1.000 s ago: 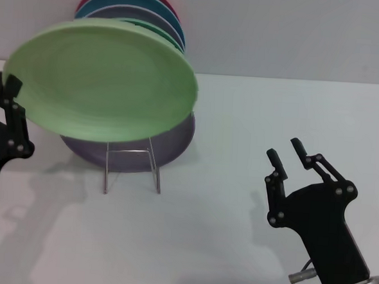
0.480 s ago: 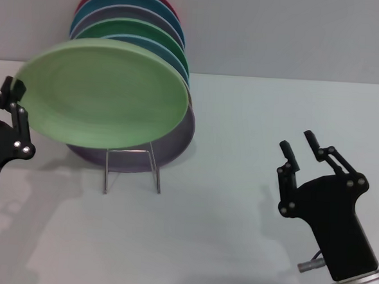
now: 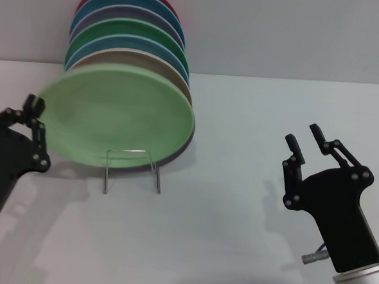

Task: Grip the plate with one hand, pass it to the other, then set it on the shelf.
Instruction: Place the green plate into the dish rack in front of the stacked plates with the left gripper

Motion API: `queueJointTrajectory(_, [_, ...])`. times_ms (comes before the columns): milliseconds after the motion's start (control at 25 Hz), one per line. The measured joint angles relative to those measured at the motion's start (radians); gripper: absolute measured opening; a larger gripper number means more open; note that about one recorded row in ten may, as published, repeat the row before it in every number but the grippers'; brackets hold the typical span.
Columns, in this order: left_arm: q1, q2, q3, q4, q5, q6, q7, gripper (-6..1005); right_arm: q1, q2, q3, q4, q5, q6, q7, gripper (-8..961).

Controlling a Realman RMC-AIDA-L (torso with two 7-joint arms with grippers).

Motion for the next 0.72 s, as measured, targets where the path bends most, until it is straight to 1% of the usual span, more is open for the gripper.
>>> queueJointTrajectory(320, [-0.002,-0.003,0.038,-0.007,0.000,-0.079,0.027,42,0.013,0.001,0.003,-0.014,0.003,0.003,0.007,276])
queueJointTrajectory(720, [-0.013,-0.003,0.043,-0.010,0.000,-0.130,0.027,46,0.021,0.000,0.003,-0.019,0.007,0.005,0.008,278])
